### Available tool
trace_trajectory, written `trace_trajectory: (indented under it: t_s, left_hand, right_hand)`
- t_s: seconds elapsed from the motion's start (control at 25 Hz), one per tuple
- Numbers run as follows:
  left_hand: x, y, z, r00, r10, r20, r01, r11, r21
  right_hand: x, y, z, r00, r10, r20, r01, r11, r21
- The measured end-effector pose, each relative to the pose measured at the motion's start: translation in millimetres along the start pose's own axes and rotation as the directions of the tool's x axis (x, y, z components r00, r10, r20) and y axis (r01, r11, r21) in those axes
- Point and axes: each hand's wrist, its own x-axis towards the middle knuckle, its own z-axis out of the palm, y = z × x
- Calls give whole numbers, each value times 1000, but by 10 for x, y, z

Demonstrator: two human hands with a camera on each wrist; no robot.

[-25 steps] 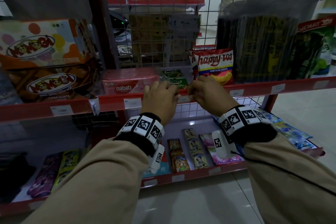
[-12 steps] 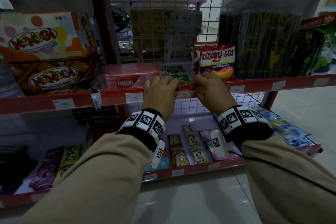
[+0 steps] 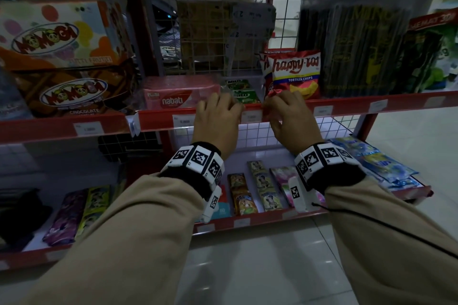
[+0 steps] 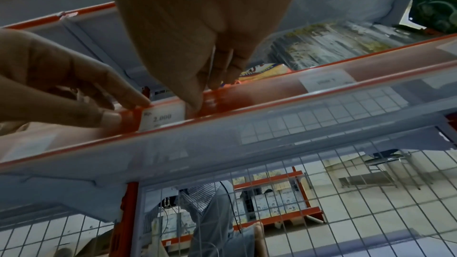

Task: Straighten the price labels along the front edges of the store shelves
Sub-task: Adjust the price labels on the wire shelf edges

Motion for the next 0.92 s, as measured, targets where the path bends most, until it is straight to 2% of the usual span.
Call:
trace_trajectory:
  t_s: [0.16,0.36,0.4,0.48,0.56,0.64,0.72,0.8,0.92]
  left_hand:
    - [-247,58,112,1000,5,7,-6,1000,15]
    - [-626,223,419,996,90,-2,-90,995,-36]
    - [-715,254,508,995,96,38,-94,995,-44]
    - [-932,316,724,975,82,204,-75,996,-42]
    - [-1207,372,975,927,56,370,-46,998,-37]
    - [-1505,403,1189,874,50,483,-31,998,-47]
    - [-1766,407,1364,837,50,545,-29,999,-46]
    - [-1961,381,1478,816,36,577,-19,999,-34]
    - [-2124,330,1573,812,12,583,11,999,-35]
  right_hand:
    - [-283,69,124,997,35,-65,-34,999,9]
    - [-893,220,453,982,133,131,-146,984,99]
    - [-1042,243,534,973,144,178,-163,982,99]
    - [-1358,253,727,944,164,285,-204,972,120]
    - [-1658,211,942,897,160,413,-237,961,142]
    - [-1913,130,1141,845,115,523,-210,970,125]
    - [-2092,81,1301,816,42,577,-136,983,121]
    - [-2195,69,1404,820,22,572,-112,986,123]
    - [-2289,45,1520,867,22,498,-84,991,104]
